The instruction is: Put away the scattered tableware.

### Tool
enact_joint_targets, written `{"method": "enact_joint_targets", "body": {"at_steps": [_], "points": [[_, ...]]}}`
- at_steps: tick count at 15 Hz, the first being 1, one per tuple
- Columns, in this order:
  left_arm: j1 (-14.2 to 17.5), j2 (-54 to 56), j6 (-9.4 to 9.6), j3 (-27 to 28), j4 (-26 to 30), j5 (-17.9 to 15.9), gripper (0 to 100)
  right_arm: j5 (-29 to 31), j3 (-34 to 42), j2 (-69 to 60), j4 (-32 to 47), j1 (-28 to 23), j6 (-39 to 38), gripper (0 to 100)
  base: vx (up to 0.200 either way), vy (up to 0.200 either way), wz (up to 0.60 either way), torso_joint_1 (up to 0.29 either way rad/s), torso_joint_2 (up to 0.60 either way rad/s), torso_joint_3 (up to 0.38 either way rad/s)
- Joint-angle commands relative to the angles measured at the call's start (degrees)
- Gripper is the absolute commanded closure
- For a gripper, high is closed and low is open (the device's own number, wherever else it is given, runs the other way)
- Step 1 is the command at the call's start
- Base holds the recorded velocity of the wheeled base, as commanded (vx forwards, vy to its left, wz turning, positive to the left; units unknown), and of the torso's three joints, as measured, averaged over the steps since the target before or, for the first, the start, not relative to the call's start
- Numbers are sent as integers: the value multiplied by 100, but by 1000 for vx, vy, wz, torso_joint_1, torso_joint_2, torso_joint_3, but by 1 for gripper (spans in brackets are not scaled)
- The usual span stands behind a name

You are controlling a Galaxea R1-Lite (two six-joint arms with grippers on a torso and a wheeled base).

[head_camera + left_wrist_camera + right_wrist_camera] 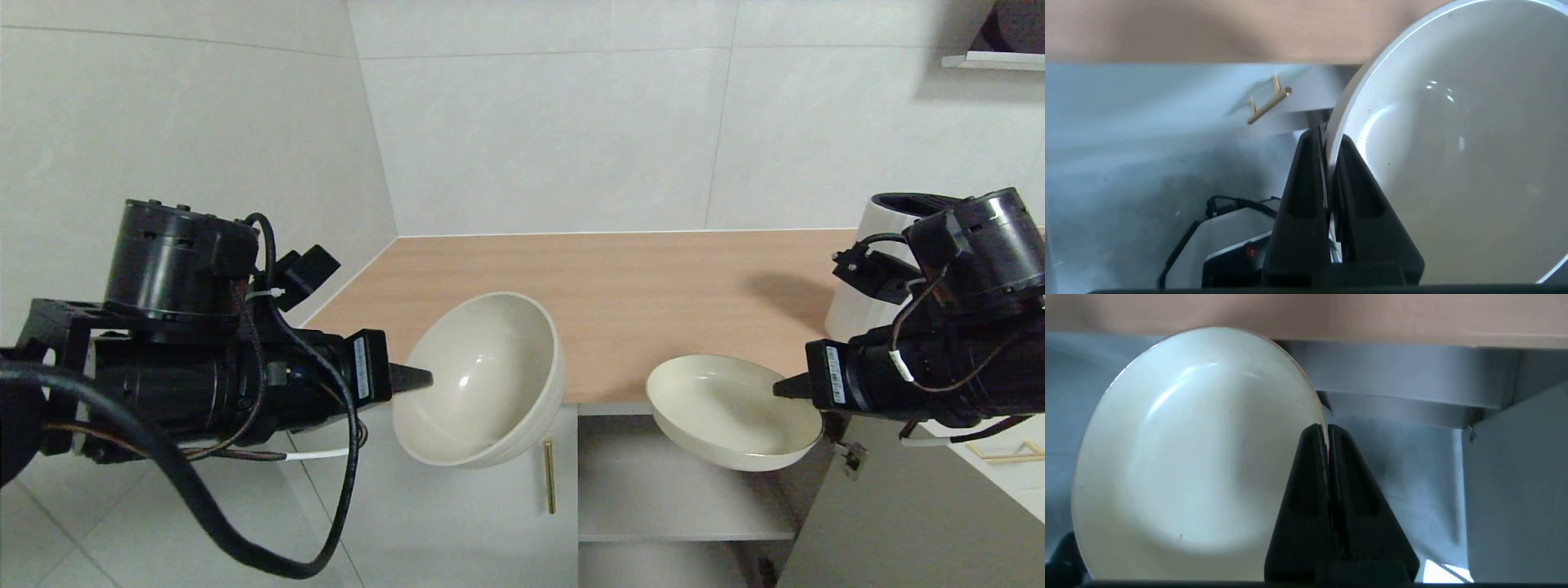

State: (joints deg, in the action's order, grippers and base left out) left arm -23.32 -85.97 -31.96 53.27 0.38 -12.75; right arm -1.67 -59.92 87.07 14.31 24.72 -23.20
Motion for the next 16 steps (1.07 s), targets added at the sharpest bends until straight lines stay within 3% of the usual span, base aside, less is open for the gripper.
{"method": "enact_joint_targets", "body": {"at_steps": [1, 3, 8, 13, 16], "points": [[-15, 54, -20, -63, -3, -8, 100, 9, 129, -111, -7, -3, 17, 100, -200, 0, 0, -2, 2, 2], [-15, 45, 6, -63, -3, -8, 100, 18, 147, -41, -7, -3, 87, 100, -200, 0, 0, 10, 2, 5], [-15, -131, 15, -63, -3, 1, 100, 97, 156, 293, -43, -3, 131, 100, 0, 0, 0, 0, 0, 0], [-15, -183, 15, -63, -3, 1, 100, 387, 463, 522, -798, -3, 131, 100, 0, 0, 0, 0, 0, 0], [-15, -254, 15, -63, -3, 1, 100, 404, 481, 619, -869, -11, 131, 100, 0, 0, 0, 0, 0, 0]]}}
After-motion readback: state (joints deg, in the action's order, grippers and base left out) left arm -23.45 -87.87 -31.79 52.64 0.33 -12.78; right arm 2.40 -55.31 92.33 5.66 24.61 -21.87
